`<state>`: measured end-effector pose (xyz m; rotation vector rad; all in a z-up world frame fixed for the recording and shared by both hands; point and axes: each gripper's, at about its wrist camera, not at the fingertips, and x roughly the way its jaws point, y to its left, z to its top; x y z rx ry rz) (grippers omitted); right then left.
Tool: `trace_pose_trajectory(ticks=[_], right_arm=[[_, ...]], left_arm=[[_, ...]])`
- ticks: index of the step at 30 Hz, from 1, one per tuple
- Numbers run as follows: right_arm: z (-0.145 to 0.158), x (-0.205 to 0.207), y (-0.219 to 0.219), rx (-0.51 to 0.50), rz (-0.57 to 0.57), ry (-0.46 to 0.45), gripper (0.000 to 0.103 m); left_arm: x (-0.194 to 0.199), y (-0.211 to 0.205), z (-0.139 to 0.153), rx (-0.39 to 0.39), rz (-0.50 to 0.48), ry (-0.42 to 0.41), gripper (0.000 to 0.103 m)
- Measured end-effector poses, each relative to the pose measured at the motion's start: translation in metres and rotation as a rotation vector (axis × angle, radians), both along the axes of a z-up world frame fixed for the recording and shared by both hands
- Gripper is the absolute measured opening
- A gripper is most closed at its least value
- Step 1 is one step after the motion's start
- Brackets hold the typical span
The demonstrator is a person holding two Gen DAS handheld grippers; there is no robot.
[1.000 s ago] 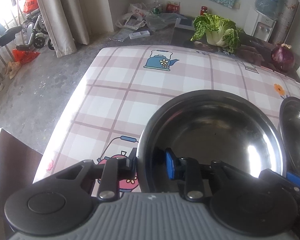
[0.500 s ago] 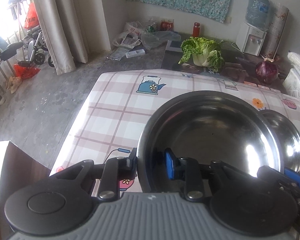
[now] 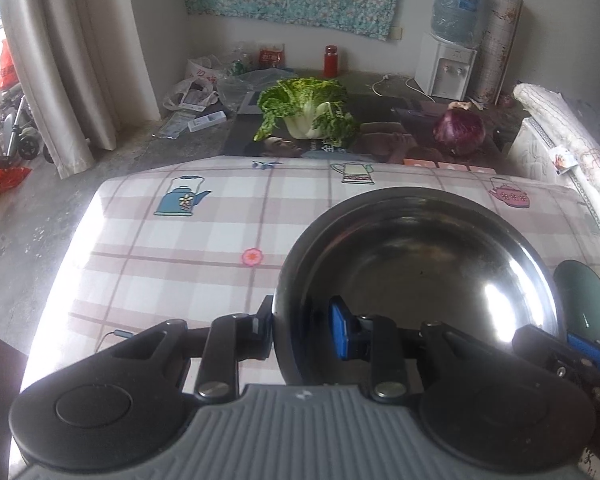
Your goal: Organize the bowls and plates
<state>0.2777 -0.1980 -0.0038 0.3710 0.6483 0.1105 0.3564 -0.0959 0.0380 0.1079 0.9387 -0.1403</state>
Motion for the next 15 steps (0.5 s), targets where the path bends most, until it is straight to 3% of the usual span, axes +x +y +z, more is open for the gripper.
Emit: trace_pose_trajectory(ticks=[15], right_arm=[[-0.033,0.016,-0.034,0.007,-0.08,0.063,0.02]], left_arm=[[0.016,-0.035,-0.035,0.018,-0.057,0.057,0.032]])
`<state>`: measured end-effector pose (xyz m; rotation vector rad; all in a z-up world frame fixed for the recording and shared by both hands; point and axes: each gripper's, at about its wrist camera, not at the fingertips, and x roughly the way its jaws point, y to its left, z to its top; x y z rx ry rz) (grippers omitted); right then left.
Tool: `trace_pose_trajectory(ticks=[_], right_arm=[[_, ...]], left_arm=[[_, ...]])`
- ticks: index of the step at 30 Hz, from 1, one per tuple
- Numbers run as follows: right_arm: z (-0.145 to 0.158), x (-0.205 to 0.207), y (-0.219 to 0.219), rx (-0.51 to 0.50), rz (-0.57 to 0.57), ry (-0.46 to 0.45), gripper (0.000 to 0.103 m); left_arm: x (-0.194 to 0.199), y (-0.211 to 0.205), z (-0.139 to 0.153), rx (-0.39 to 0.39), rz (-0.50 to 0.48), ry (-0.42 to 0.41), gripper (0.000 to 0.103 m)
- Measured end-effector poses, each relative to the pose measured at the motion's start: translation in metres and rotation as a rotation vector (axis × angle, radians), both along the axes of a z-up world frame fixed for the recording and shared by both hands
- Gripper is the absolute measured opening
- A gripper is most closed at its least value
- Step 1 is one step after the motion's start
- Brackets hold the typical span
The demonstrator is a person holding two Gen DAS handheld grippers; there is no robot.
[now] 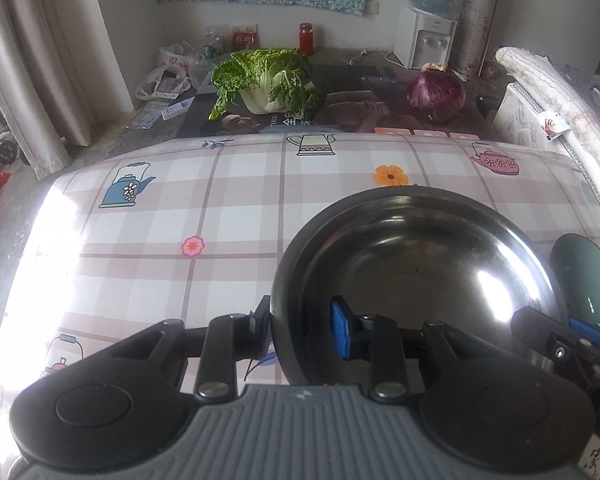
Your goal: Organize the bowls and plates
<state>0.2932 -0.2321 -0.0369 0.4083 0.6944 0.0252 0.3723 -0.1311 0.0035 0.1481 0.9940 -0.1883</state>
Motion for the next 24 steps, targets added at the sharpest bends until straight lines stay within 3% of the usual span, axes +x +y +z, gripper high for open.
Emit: trace_pose_trajectory(ticks=[4,6,12,16,19,24], right_arm=[[-0.002,0.003,0.002,-0.01,-0.008,0.012,0.028],[-0.003,0.004,0.001,-0.003,-0.009,0.016,0.045],[-0.006,0.004,0.0,0.027,-0.012,0.017,0.074],[-0.003,0.003,0.006,0.008,-0.001,0.017,0.081],[-0.001,0.001,0.008,0.011,0.016,0.026,0.089],[0.001,-0.006,0.006,0.02,0.025,0.053,0.091]], left_arm=[[-0.004,-0.002,0.001,0.003,-0.01,-0.017,0.039],[-0.006,-0.002,0.003,0.003,-0.013,-0.027,0.05],[-0.011,-0.002,0.005,0.009,-0.019,-0.037,0.059],[-0.013,0.0,0.007,-0.002,-0.017,-0.034,0.065],[-0.016,0.002,0.009,-0.008,-0.015,-0.038,0.075],[-0.025,0.006,0.016,-0.047,-0.008,-0.047,0.086]])
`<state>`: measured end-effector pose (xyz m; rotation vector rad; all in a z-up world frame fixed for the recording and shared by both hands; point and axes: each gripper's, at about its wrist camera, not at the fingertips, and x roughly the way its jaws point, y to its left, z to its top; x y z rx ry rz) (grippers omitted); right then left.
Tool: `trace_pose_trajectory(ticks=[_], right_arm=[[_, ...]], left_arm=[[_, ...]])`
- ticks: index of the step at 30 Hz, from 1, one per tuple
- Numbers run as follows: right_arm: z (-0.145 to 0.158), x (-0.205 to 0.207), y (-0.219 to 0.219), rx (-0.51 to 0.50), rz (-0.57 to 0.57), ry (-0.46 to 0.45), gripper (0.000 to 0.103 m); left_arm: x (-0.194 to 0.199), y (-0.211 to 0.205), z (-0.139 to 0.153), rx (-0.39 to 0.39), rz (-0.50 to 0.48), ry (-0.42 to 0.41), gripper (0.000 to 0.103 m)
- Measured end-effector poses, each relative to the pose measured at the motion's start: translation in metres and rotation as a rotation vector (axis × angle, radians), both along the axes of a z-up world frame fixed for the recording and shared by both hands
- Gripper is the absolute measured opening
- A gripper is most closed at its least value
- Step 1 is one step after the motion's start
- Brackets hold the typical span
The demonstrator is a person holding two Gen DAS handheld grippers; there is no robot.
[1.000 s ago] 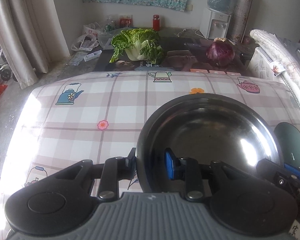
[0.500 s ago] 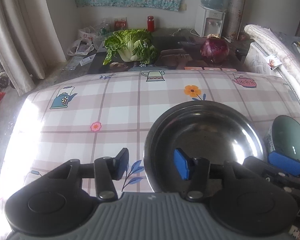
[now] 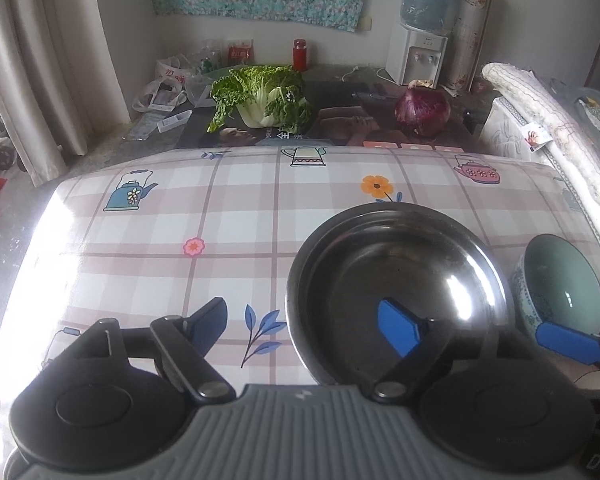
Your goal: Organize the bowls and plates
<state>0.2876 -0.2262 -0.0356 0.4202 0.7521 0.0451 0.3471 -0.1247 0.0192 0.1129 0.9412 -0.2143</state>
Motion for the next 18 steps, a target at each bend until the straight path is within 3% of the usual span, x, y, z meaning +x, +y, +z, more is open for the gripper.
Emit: trace_pose_trajectory(ticks=[11,18], right_arm=[[0.022,-0.039,-0.018,-0.013,-0.019,-0.033,0.091],[0.032,-0.077,-0.043,0.003,-0.072,-0.064,0.093]], left_arm=[[-0.039,-0.007,0.028,-0.069,-0.044,-0.026,0.102],[-0.065,-0.018,0.043,-0.144,-0.077,-0.014,0.103]])
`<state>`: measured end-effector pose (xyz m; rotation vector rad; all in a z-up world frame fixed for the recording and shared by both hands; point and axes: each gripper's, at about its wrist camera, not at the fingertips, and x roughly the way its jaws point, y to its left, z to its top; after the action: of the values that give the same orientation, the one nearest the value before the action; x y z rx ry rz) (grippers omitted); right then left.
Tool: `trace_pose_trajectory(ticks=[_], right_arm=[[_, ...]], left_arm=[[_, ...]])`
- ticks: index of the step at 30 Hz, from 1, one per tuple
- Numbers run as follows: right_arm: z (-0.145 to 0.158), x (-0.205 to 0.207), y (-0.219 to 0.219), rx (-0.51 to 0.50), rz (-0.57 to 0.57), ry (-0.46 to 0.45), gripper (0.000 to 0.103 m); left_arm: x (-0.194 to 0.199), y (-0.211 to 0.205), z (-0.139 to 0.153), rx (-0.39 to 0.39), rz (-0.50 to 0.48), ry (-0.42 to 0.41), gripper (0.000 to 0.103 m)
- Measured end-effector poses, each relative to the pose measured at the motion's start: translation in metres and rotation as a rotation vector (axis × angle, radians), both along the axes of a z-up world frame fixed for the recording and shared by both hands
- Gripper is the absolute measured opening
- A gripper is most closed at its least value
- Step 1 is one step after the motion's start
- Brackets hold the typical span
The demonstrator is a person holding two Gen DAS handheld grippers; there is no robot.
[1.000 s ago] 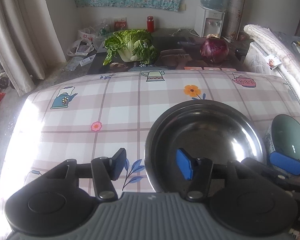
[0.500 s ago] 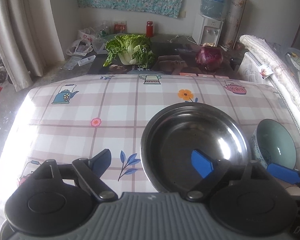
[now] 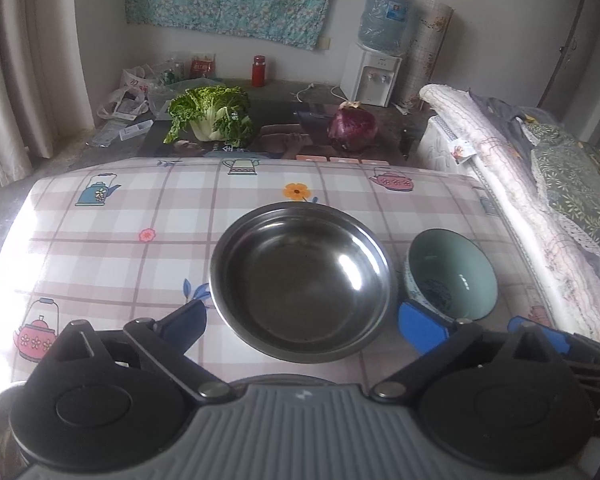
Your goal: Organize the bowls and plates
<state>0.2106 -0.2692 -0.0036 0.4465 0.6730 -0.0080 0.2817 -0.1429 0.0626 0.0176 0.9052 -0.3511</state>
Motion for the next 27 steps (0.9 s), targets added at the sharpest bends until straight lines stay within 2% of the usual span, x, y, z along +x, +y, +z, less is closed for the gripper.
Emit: trace_pose_trajectory(ticks=[5,10,13,15,16,18,21,27], right_arm=[[0.004,-0.025,-0.023,-0.019,-0.034,-0.016,0.093],[0.0,-0.036,-0.054,-0.028,-0.088,-0.022,0.093],[-0.004,-0.034,-0.072,-0.028,-0.119,-0.024,0.093],[-0.007,-0.031,-0.083,-0.024,-0.13,-0.024,0.091],[-0.009,-0.028,-0.087,-0.022,-0.13,-0.025,0.09],[-0.012,-0.021,-0.094,-0.027,-0.125,-0.024,0.081],[-0.018,-0.007,-0.102,-0.024,-0.116,-0.012,0.069],[-0.033,0.022,-0.115,-0.019,-0.095,0.019,0.047]], left_arm=[[-0.011,-0.015,-0.001,-0.044,-0.008,-0.012,0.103],[-0.018,-0.041,-0.011,-0.055,-0.06,-0.033,0.1],[-0.021,-0.058,-0.018,-0.066,-0.094,-0.039,0.089],[-0.02,-0.069,-0.024,-0.081,-0.11,-0.022,0.071],[-0.019,-0.074,-0.029,-0.087,-0.112,-0.007,0.066],[-0.015,-0.081,-0.036,-0.097,-0.11,0.027,0.05],[-0.01,-0.089,-0.046,-0.101,-0.105,0.059,0.035],[-0.002,-0.102,-0.059,-0.093,-0.082,0.09,0.034]])
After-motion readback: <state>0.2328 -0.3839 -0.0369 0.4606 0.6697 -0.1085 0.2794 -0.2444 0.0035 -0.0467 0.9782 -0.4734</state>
